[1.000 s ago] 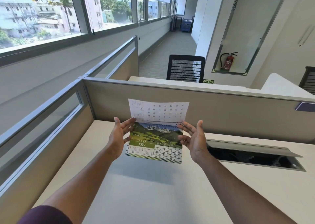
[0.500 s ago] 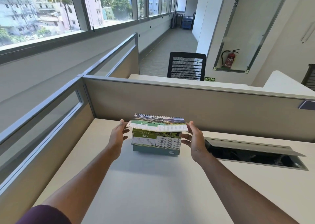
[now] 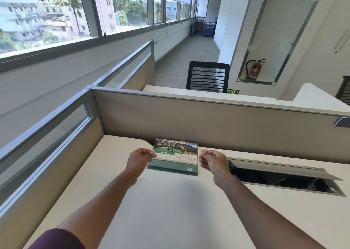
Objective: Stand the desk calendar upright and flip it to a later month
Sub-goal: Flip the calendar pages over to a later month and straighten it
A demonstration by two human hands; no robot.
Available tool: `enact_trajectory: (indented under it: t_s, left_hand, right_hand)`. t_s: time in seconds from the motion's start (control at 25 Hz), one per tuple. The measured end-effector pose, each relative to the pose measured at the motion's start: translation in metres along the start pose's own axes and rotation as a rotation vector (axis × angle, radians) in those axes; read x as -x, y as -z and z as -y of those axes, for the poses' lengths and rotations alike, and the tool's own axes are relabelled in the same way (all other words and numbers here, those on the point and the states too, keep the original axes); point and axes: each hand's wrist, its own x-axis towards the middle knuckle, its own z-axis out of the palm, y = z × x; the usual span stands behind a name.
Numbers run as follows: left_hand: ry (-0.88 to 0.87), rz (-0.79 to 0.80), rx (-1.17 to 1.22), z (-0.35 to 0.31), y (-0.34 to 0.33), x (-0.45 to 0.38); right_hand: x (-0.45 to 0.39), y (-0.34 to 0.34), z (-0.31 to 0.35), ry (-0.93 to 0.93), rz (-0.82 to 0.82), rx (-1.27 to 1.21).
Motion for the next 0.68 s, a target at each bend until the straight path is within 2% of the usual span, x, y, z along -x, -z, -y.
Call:
enact_trajectory:
  t_s: [0.12, 0.24, 0.48, 0.6, 0.68]
  left_hand:
    - [0.047, -0.096, -0.181, 0.029, -0.009, -0.014]
    - [0.103, -0.143, -0.229, 0.045, -0.015, -0.031]
    - [0.130, -0.039, -0.424, 0.061, -0.026, -0.080]
    - [0.145, -0.085, -0.409, 0.058, -0.035, -0.104]
    - [0.232, -0.142, -0.305, 0.053, -0.038, -0.115]
  right_hand:
    - [-0.015, 0.006, -0.022, -0.089, -0.047, 0.093]
    - [-0.035, 0.011, -0.042, -0.150, -0.065, 0.210]
    - [-0.076, -0.010, -0.061, -0.192, -0.003, 0.340]
    - [-0.097, -0.021, -0.062, -0.175, 0.017, 0.372]
    - [-0.106, -0.024, -0.063, -0.157, 0.016, 0.400]
